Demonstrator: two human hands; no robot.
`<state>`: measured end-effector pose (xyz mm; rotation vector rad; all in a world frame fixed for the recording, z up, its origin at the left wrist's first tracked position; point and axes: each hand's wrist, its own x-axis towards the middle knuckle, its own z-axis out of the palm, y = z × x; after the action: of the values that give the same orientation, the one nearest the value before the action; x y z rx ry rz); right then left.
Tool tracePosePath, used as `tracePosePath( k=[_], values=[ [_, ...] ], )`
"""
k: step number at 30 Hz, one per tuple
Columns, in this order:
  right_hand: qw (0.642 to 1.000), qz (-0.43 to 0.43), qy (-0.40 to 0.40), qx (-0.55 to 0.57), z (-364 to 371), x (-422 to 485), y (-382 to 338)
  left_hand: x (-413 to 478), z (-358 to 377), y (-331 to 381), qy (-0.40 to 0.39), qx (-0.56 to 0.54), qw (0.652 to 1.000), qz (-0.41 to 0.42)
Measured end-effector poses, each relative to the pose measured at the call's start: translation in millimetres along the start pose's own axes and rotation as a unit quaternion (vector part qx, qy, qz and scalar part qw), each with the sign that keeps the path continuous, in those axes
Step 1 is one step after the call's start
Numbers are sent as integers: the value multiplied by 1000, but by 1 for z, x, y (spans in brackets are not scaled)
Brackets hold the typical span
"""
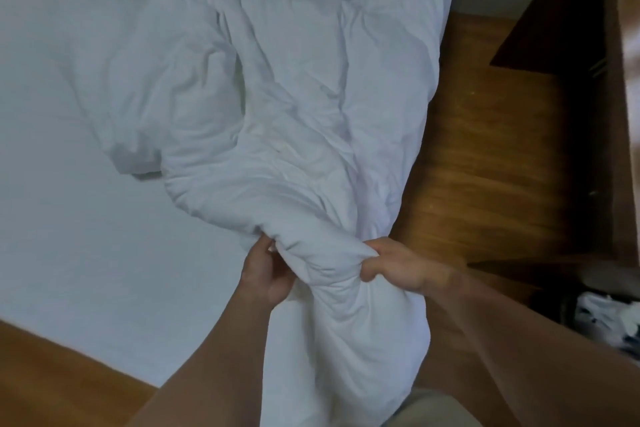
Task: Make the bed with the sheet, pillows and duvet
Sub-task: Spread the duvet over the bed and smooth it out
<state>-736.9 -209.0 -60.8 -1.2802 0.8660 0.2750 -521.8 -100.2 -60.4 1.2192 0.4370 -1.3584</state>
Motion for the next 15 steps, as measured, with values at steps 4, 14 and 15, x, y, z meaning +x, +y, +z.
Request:
tracePosePath(
  k=[4, 14, 15],
  values=[
    [981, -39, 146, -121, 7, -2, -5, -3, 44, 15, 104, 107, 986, 69],
    [966, -118, 173, -149, 73, 21, -41, -59, -18, 9, 144, 561, 784, 223],
    [975, -102, 138, -140, 76, 27, -37, -66, -38, 11, 131, 589, 765, 223]
  ],
)
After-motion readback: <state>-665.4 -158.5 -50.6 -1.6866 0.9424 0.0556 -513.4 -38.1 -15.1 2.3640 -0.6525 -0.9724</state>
